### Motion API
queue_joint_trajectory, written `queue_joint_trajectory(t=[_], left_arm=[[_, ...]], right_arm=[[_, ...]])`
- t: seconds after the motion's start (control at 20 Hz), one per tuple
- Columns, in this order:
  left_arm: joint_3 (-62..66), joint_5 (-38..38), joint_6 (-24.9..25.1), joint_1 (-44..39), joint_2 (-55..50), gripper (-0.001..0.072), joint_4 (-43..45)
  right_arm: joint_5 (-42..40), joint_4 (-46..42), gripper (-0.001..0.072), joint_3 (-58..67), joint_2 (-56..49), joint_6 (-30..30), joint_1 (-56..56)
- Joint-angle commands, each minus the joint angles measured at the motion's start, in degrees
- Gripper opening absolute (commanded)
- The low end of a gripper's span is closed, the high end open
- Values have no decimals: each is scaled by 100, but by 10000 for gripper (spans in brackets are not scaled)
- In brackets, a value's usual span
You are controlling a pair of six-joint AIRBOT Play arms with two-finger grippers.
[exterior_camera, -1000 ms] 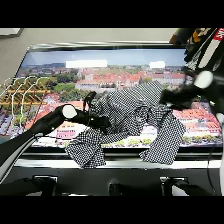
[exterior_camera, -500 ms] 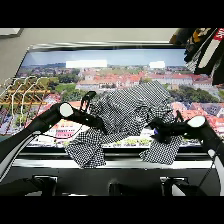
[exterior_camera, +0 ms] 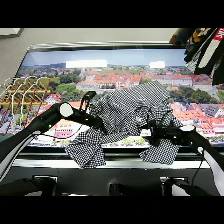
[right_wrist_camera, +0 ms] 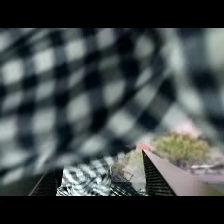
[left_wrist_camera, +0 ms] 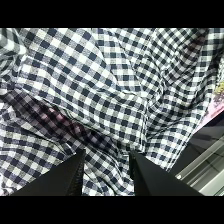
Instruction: Fold the clothes and pants, and hang the long-sleeved shirts on hangers.
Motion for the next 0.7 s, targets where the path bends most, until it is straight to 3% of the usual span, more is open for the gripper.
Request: queue_joint_trajectory(t=[0.0, 0.15, 0.2, 0.3, 0.45, 0.55, 0.65], left_arm=[[7, 13, 4, 4, 4, 334, 11], [7, 111, 2, 4, 4, 340, 9], [7, 146, 0, 4, 4, 340, 9], [44, 111, -46, 4, 4, 340, 7], [249, 122, 13, -15, -4, 344, 13], [568, 387, 42, -68, -68, 450, 44], [1158, 761, 44, -319, -334, 459, 494]], right_arm=[[127, 507, 536, -24, -308, -321, -4], [122, 498, 531, -24, -330, -317, 219], [39, 514, 480, -22, -343, -216, 431], [90, 535, 53, -17, -304, -129, 636], [157, -83, 27, -17, 118, 332, 632], [310, -599, 27, -17, 538, 664, 632], [494, -1161, 27, -17, 1010, 1088, 634]])
